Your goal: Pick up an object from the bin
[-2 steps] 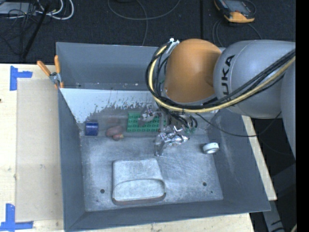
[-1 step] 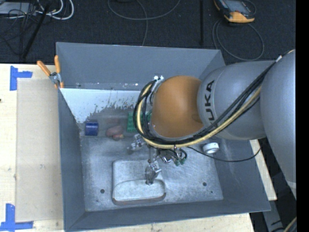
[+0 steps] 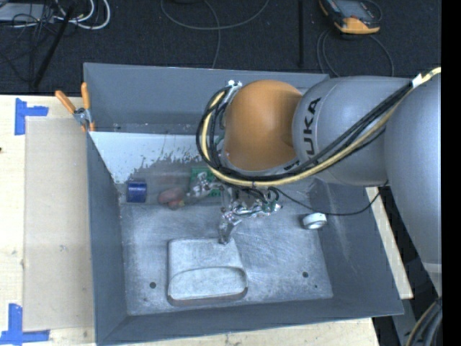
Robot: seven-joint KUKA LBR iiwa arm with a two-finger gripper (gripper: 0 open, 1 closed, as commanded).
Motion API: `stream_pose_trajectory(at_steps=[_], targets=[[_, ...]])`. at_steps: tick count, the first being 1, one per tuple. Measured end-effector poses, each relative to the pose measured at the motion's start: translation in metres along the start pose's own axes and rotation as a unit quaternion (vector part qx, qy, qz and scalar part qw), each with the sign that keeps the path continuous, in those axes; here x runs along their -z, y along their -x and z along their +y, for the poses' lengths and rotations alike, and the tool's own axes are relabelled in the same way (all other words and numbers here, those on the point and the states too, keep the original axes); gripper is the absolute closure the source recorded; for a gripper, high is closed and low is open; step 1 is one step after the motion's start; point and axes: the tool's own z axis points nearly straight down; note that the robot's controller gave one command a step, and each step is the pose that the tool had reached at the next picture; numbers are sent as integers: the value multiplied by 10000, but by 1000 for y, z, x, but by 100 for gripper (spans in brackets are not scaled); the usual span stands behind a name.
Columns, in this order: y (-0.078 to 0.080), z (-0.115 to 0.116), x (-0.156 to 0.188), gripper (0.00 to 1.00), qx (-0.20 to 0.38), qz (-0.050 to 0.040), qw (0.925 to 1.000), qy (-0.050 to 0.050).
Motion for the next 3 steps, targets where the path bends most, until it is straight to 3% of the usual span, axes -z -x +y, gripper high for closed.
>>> stream_pose_trajectory(at_steps=[1, 2, 3], targets=[[-61, -44, 70, 0, 445, 4, 9990, -12], [-55, -94, 25, 0, -127, 27, 9999, 7], [-65, -114, -2, 0, -1505, 33, 9886, 9]])
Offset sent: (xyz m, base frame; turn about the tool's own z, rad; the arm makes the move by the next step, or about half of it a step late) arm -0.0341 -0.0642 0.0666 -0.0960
